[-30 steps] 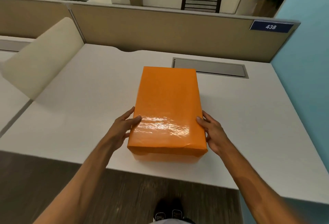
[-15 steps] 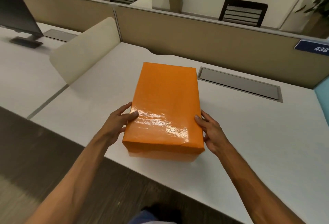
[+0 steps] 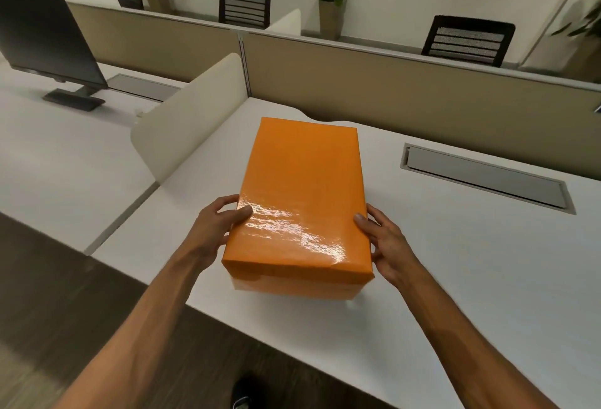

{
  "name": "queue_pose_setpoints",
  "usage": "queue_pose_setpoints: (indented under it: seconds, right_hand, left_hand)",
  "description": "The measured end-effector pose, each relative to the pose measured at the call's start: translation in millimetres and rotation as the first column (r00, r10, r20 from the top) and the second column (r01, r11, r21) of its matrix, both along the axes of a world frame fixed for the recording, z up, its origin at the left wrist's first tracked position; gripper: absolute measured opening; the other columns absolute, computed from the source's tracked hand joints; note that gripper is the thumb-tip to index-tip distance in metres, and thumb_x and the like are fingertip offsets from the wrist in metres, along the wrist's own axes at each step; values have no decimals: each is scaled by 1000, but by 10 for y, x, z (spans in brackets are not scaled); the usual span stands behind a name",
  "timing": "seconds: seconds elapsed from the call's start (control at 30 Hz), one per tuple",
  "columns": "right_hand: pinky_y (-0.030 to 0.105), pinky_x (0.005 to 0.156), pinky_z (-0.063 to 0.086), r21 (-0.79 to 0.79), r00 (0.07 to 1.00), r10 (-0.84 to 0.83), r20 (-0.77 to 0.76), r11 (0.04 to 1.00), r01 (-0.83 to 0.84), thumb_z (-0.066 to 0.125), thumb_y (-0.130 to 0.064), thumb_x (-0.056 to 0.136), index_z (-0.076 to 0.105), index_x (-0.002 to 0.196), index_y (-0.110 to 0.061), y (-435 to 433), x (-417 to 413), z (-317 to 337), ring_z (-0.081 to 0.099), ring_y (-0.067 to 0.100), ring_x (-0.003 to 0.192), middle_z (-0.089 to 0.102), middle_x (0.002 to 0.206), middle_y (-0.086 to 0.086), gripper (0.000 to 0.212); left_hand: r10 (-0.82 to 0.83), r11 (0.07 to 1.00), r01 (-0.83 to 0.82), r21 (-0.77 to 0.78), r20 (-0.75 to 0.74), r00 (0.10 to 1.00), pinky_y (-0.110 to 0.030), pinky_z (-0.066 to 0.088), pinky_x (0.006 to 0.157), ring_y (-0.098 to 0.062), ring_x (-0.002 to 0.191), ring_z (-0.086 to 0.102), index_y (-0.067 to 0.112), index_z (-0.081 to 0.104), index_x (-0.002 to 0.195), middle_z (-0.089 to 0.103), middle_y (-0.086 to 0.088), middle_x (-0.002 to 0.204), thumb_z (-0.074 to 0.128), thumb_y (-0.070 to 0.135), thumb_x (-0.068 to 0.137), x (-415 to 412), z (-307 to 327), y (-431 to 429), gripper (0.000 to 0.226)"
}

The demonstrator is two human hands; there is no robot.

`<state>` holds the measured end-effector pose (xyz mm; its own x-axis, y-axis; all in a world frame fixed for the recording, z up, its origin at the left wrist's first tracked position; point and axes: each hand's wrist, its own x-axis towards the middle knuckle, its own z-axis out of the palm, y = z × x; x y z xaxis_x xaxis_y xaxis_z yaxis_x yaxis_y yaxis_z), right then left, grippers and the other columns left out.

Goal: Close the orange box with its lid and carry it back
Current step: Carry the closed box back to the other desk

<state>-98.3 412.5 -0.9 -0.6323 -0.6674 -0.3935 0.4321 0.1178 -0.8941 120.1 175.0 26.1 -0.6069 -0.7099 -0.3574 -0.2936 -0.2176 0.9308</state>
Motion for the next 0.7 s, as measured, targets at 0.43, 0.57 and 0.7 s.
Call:
queue_pose_setpoints:
  seconds: [0.43,0.57,0.7]
  right_hand:
    - [64,102,45,-3,989,-146,-5,989,146,75,-37,83,46,145,-30,-1451,374,58,62,28,119,64,132,-1,68]
    - [64,101,45,-10,985,-171,-14,985,171,75,-39,81,46,144,-32,-1803,306,96,62,28,119,63,132,-2,70]
    - [62,99,46,-8,984,-180,-16,984,180,75,-41,78,45,142,-34,-2130,157,79,61,27,119,63,131,-5,71]
  left_hand:
    - [-152,988,152,3,-16,988,-44,57,79,-28,103,68,27,54,135,70,-3,115,72,31,85,83,128,-1757,53]
    - [-179,984,179,-2,-12,984,-41,58,73,-26,100,69,27,51,138,69,-3,116,70,30,87,-93,182,-2166,54]
    - [-196,981,196,-9,21,980,-44,58,75,-29,101,69,25,51,138,67,-7,120,69,30,88,-314,182,-2535,54]
